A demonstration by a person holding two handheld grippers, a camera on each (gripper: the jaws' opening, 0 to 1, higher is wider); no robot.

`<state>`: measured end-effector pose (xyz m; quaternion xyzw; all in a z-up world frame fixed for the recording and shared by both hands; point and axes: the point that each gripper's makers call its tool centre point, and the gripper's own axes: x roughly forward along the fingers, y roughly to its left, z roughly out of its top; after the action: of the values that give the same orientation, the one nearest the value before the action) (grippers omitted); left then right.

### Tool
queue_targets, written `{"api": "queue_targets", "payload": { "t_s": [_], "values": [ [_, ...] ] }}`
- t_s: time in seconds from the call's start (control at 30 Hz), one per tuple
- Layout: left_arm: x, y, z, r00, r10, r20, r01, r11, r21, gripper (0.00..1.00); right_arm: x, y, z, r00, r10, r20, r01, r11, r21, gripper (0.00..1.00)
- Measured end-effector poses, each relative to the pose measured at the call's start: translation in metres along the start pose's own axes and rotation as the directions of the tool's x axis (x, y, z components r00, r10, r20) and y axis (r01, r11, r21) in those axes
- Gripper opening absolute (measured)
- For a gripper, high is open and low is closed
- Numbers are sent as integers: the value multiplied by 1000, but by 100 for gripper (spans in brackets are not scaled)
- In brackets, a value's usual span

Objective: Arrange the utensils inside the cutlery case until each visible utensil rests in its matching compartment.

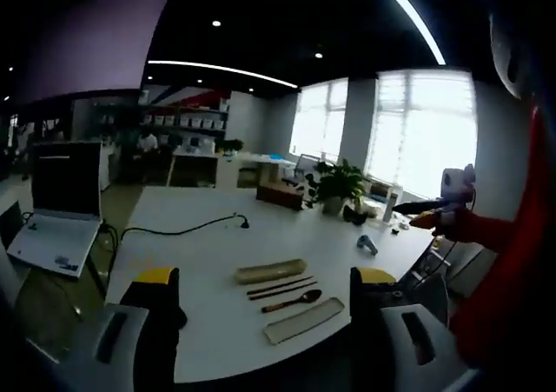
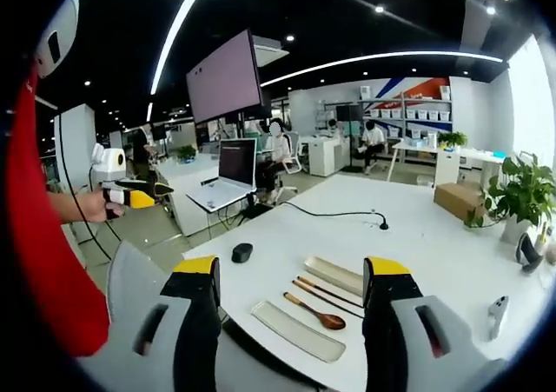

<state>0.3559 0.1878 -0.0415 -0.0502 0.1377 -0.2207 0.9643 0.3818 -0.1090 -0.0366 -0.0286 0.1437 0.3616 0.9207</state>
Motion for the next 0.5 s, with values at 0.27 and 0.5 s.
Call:
{"api": "queue_targets", "payload": {
  "t_s": [0.27,0.5],
  "values": [
    [6,1,3,1000,-12,22,12,999,-32,80,7,3,-2,999,-8,-31,6,998,-55,78],
    [7,3,4,1000,4,21,-4,1000,-1,85,9,11,10,1000,20,15,-21,1000,19,75]
  ]
}}
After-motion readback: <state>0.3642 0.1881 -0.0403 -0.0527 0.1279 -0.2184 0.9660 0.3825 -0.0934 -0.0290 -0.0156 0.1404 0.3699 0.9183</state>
